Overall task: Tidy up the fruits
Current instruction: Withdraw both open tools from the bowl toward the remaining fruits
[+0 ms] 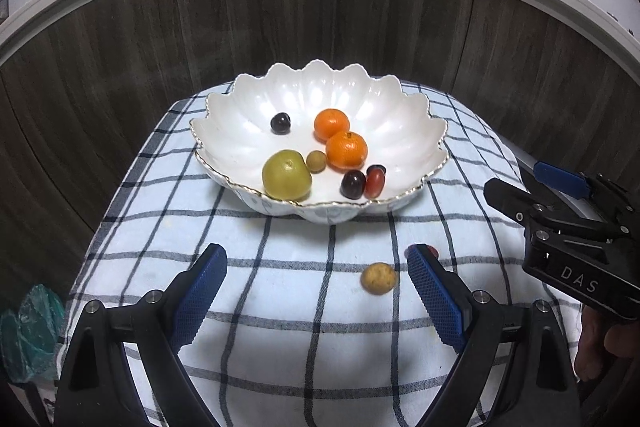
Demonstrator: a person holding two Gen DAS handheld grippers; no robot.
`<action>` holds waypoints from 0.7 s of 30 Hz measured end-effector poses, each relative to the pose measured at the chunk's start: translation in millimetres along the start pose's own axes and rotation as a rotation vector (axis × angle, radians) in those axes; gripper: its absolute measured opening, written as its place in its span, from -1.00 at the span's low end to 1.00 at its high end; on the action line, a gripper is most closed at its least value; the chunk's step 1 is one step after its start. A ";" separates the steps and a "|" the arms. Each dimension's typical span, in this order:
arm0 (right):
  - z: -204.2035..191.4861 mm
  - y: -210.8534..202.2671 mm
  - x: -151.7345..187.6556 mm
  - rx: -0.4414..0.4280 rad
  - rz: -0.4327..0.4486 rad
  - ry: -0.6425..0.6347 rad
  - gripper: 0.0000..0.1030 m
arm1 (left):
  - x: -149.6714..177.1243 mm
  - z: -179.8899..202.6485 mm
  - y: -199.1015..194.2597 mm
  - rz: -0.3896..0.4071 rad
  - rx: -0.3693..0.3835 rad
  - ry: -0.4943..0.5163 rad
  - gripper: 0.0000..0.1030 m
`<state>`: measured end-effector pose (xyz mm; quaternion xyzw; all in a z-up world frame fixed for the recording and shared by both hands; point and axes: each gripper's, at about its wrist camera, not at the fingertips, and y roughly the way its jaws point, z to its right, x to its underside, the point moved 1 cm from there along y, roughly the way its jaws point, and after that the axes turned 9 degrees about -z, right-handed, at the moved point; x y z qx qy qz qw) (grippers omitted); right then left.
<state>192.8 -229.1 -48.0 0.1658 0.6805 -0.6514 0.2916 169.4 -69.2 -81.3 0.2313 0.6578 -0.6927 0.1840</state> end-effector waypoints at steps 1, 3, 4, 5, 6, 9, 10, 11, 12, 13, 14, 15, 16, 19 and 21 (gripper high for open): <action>-0.5 1.2 1.3 -0.004 -0.002 -0.003 0.41 | 1.1 1.4 1.1 -0.001 0.000 0.006 0.80; -0.9 4.4 4.1 -0.014 -0.006 -0.012 0.40 | 4.1 4.4 3.5 -0.001 0.002 0.017 0.80; -1.2 6.5 6.0 -0.023 -0.010 -0.018 0.40 | 5.7 5.7 4.5 0.004 -0.001 0.022 0.80; -1.7 7.6 7.2 -0.028 -0.012 -0.022 0.40 | 6.3 6.7 5.0 0.006 -0.002 0.023 0.80; -2.3 9.6 9.0 -0.036 -0.015 -0.029 0.40 | 7.4 7.6 6.0 0.007 0.000 0.025 0.80; -4.3 14.7 13.5 -0.055 -0.028 -0.054 0.39 | 10.7 10.1 9.3 0.010 0.007 0.030 0.80; -5.1 15.7 14.2 -0.060 -0.030 -0.060 0.39 | 12.2 11.5 10.4 0.010 0.009 0.033 0.80; -5.8 17.4 15.7 -0.068 -0.035 -0.070 0.39 | 13.8 13.2 11.8 0.010 0.011 0.040 0.80; -6.1 18.9 16.7 -0.074 -0.038 -0.078 0.39 | 15.4 15.6 13.9 0.004 0.013 0.048 0.79; -6.8 20.7 18.2 -0.083 -0.041 -0.089 0.38 | 16.6 17.7 15.4 0.001 0.013 0.055 0.79; -6.7 22.0 19.1 -0.088 -0.043 -0.097 0.32 | 17.7 19.8 16.7 0.000 0.012 0.061 0.79; -7.3 23.9 20.3 -0.095 -0.048 -0.107 0.28 | 19.1 22.0 18.4 0.002 0.012 0.069 0.78; -7.7 26.0 21.5 -0.104 -0.054 -0.115 0.21 | 19.5 23.2 19.5 0.002 0.012 0.073 0.78; -9.5 31.0 23.5 -0.125 -0.067 -0.135 0.13 | 21.7 26.7 24.3 -0.002 0.014 0.085 0.74; -9.5 35.6 25.0 -0.140 -0.079 -0.148 0.10 | 23.2 29.3 27.8 -0.007 0.016 0.096 0.71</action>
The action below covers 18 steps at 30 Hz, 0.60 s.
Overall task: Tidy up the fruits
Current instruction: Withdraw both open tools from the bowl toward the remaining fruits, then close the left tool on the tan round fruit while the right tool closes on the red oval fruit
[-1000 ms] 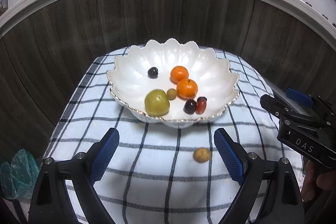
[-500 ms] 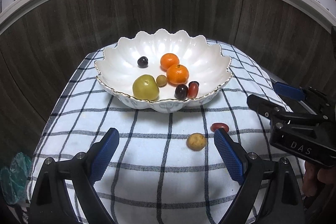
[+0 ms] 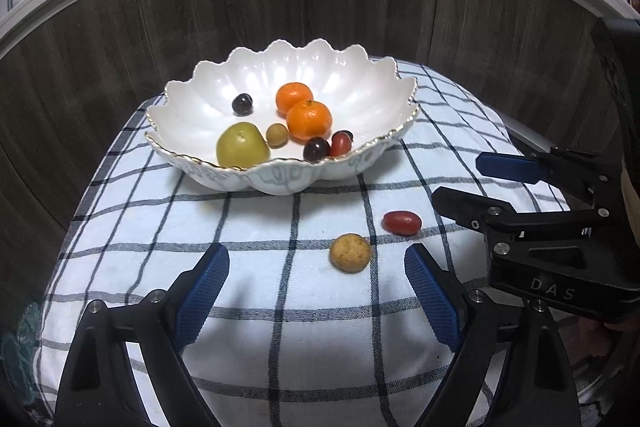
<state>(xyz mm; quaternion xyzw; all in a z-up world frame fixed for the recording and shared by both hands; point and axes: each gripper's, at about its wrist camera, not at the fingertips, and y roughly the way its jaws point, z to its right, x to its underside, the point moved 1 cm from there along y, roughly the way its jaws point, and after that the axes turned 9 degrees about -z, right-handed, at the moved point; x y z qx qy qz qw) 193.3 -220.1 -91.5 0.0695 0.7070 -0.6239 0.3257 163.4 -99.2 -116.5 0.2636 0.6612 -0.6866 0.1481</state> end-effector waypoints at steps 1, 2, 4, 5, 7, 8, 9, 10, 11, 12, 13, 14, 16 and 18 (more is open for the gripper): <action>1.0 2.2 0.8 -0.008 -0.006 -0.004 0.09 | 0.9 1.8 1.7 -0.004 0.005 0.009 0.68; 1.6 4.1 1.4 -0.015 -0.011 -0.008 0.09 | 1.9 3.1 2.6 -0.005 0.010 0.015 0.66; 2.7 7.3 2.4 -0.029 -0.019 -0.014 0.09 | 4.1 6.7 5.3 -0.013 0.028 0.036 0.61; 2.7 9.3 3.2 -0.042 -0.024 -0.022 0.09 | 4.7 8.0 6.1 -0.014 0.033 0.042 0.59; 1.7 11.5 4.3 -0.050 -0.027 -0.037 0.09 | 6.4 10.2 7.4 -0.016 0.038 0.056 0.55; 0.9 12.8 4.9 -0.055 -0.030 -0.047 0.09 | 6.7 10.8 8.7 -0.019 0.042 0.061 0.54; 0.3 13.6 5.3 -0.057 -0.030 -0.054 0.09 | 7.1 11.4 10.4 -0.023 0.047 0.065 0.51; -0.6 14.4 5.5 -0.058 -0.030 -0.062 0.09 | 7.1 11.8 12.4 -0.028 0.051 0.067 0.49; -1.3 16.0 5.8 -0.060 -0.033 -0.072 0.09 | 7.3 12.0 14.8 -0.036 0.054 0.070 0.47; -1.7 17.1 5.8 -0.060 -0.034 -0.077 0.09 | 7.5 11.8 16.3 -0.041 0.056 0.071 0.44; -1.9 18.5 5.9 -0.060 -0.036 -0.088 0.08 | 7.6 11.5 18.3 -0.047 0.056 0.072 0.41; -2.1 19.9 6.0 -0.060 -0.038 -0.095 0.01 | 7.7 11.4 20.8 -0.054 0.057 0.075 0.37; -2.7 23.6 6.0 -0.070 -0.047 -0.108 -0.05 | 7.1 10.9 24.0 -0.062 0.057 0.080 0.19; -3.7 27.3 6.4 -0.082 -0.055 -0.121 -0.05 | 6.8 10.4 27.1 -0.070 0.055 0.082 0.18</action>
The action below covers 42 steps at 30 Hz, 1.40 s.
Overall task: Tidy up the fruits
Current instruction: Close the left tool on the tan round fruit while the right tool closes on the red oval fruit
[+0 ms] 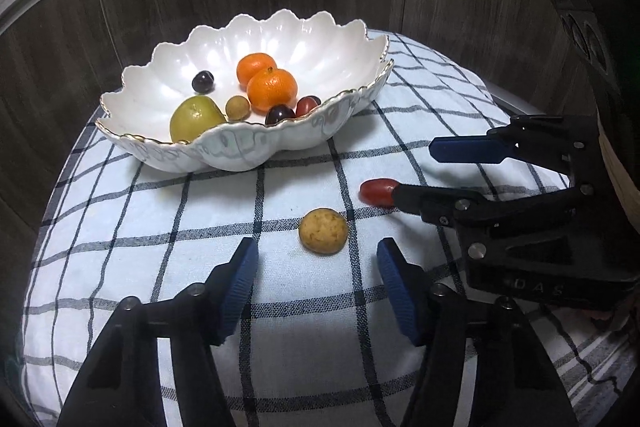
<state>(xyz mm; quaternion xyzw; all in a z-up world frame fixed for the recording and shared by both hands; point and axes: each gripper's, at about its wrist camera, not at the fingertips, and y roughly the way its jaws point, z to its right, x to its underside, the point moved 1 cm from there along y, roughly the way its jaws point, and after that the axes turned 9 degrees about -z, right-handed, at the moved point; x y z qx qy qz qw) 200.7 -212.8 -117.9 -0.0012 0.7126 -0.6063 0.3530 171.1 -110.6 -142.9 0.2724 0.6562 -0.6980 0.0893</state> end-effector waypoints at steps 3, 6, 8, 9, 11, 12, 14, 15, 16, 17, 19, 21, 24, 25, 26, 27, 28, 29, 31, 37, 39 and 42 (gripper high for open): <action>-2.7 5.2 0.2 -0.020 -0.013 -0.021 -0.15 | -0.1 -0.7 4.9 -0.016 -0.001 0.007 0.15; -3.9 10.2 0.3 -0.034 -0.027 -0.032 -0.21 | -0.4 -0.9 9.1 -0.027 0.000 0.012 0.14; -5.0 13.2 0.1 -0.044 -0.034 -0.042 -0.26 | -0.9 -1.8 11.2 -0.030 0.001 0.015 0.13; -5.4 14.4 -0.2 -0.046 -0.038 -0.046 -0.27 | -1.4 -1.9 11.9 -0.030 0.001 0.019 0.12; -6.2 16.6 -1.3 -0.064 -0.046 -0.057 -0.33 | -2.5 -1.7 12.5 -0.027 -0.002 0.033 0.12; -6.7 17.2 -1.6 -0.069 -0.048 -0.062 -0.33 | -3.1 -1.6 13.4 -0.027 -0.006 0.039 0.12; -7.1 20.0 -2.8 -0.075 -0.055 -0.074 -0.36 | -4.7 -2.7 16.0 -0.033 -0.003 0.042 0.11; -6.9 21.5 -3.3 -0.078 -0.059 -0.074 -0.36 | -5.7 -3.4 17.3 -0.036 0.003 0.041 0.10; -6.5 22.8 -3.8 -0.080 -0.062 -0.074 -0.37 | -6.8 -3.8 17.6 -0.034 0.004 0.044 0.09; -5.8 23.8 -4.3 -0.085 -0.062 -0.073 -0.37 | -7.5 -3.7 17.8 -0.033 0.003 0.047 0.09; -4.4 25.2 -5.6 -0.097 -0.062 -0.070 -0.37 | -8.6 -3.9 18.2 -0.032 0.004 0.057 0.08; -4.4 26.7 -7.0 -0.104 -0.061 -0.073 -0.37 | -9.3 -5.0 18.7 -0.027 0.012 0.064 0.07; -5.4 27.4 -8.2 -0.115 -0.061 -0.082 -0.37 | -10.8 -7.7 19.8 -0.025 0.027 0.065 0.02; -5.7 27.8 -8.9 -0.116 -0.061 -0.081 -0.37 | -11.1 -8.4 20.0 -0.026 0.035 0.064 -0.05; -6.0 28.0 -9.5 -0.118 -0.061 -0.080 -0.37 | -11.7 -8.7 20.4 -0.028 0.046 0.066 -0.08; -6.2 28.5 -10.3 -0.120 -0.061 -0.079 -0.37 | -12.2 -8.5 20.5 -0.029 0.053 0.069 -0.13; -6.6 28.8 -10.8 -0.123 -0.061 -0.077 -0.38 | -12.5 -8.3 20.3 -0.029 0.060 0.073 -0.22; -6.9 28.9 -11.3 -0.129 -0.063 -0.074 -0.42 | -13.0 -8.1 20.7 -0.030 0.068 0.076 -0.27; -7.4 28.8 -11.3 -0.145 -0.065 -0.070 -0.49 | -13.1 -7.3 20.6 -0.027 0.076 0.085 -0.37; -10.2 30.5 -11.7 -0.148 -0.062 -0.072 -0.50 | -15.2 -6.5 21.5 -0.027 0.086 0.081 -0.45; -9.9 30.6 -11.5 -0.142 -0.061 -0.072 -0.56 | -15.4 -6.8 21.3 -0.029 0.087 0.079 -0.46; -9.7 30.3 -11.1 -0.133 -0.060 -0.066 -0.63 | -15.0 -8.9 20.4 -0.030 0.088 0.069 -0.46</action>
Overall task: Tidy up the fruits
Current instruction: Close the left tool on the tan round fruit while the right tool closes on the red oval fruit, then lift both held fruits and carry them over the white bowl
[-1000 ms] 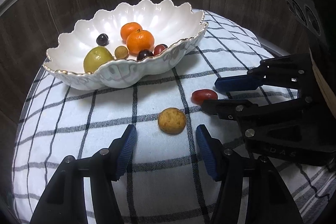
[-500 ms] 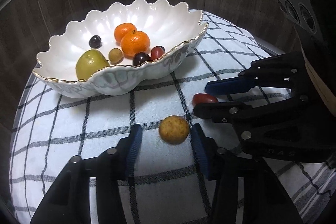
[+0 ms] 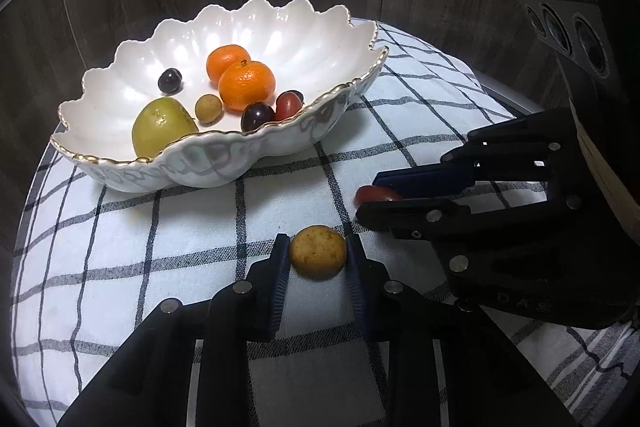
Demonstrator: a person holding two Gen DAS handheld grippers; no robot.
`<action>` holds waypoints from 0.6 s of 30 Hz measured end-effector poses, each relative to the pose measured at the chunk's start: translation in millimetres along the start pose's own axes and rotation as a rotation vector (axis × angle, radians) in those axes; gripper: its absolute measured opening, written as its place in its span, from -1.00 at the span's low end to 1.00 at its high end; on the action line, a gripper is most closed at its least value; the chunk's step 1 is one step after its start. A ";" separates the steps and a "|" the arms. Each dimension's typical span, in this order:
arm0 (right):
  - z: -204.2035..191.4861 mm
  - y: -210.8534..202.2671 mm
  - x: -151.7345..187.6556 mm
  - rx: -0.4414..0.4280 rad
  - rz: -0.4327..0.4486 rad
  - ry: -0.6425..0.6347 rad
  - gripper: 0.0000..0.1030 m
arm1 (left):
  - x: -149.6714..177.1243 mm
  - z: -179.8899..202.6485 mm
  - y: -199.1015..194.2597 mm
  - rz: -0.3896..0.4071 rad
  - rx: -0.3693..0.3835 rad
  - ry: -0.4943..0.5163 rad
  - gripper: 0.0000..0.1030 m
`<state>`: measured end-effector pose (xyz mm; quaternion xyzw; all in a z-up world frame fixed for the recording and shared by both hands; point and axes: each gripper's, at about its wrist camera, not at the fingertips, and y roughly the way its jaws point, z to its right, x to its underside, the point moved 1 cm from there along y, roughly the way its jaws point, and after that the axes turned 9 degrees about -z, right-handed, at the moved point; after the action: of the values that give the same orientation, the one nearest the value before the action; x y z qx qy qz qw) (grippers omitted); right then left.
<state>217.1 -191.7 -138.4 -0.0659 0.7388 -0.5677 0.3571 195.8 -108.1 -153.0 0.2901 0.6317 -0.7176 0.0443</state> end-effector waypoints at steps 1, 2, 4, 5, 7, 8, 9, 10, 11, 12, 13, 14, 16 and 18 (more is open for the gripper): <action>-0.3 -0.4 0.1 0.002 0.000 0.001 -0.63 | 0.2 -0.5 -0.4 0.000 0.000 -0.003 -0.46; -0.8 -0.7 0.5 0.004 0.001 0.003 -0.63 | 0.2 -1.3 -1.1 0.002 0.001 -0.007 -0.46; -1.2 -2.1 1.1 0.008 0.002 0.007 -0.63 | 0.4 -2.6 -3.2 0.008 -0.002 -0.012 -0.47; -2.0 -3.1 1.6 0.011 0.006 0.011 -0.63 | 0.5 -3.3 -4.5 0.012 -0.001 -0.015 -0.47; -2.6 -4.9 1.6 0.017 0.007 0.017 -0.63 | 0.8 -4.5 -7.3 0.018 -0.003 -0.019 -0.46; -2.7 -5.9 1.4 0.019 0.008 0.019 -0.63 | 0.9 -5.0 -8.6 0.021 -0.002 -0.021 -0.46; -2.9 -6.9 1.0 0.019 0.008 0.022 -0.63 | 1.2 -5.7 -10.2 0.023 0.000 -0.024 -0.47; -3.6 -8.2 0.7 0.022 0.009 0.023 -0.63 | 1.6 -6.4 -12.0 0.028 0.000 -0.027 -0.47; -5.0 -10.8 0.5 0.029 0.014 0.025 -0.63 | 2.0 -6.6 -13.1 0.031 0.000 -0.028 -0.47; -5.2 -12.1 0.0 0.031 0.017 0.028 -0.63 | 2.5 -7.2 -15.0 0.035 0.000 -0.031 -0.46; -5.6 -14.0 -0.4 0.033 0.020 0.032 -0.63 | 2.9 -7.9 -17.4 0.040 -0.002 -0.035 -0.46; -6.7 -16.9 -0.7 0.040 0.024 0.037 -0.63 | 2.9 -8.5 -19.0 0.044 -0.005 -0.037 -0.47; -7.7 -20.9 -0.9 0.046 0.030 0.044 -0.63 | 2.5 -10.2 -24.1 0.050 -0.012 -0.047 -0.46; -9.4 -25.6 -1.7 0.055 0.037 0.051 -0.63 | 2.2 -12.6 -28.8 0.057 -0.017 -0.057 -0.46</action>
<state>204.7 -192.3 -114.0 -0.0278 0.7328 -0.5826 0.3505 186.2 -89.9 -129.1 0.2872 0.6277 -0.7185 0.0850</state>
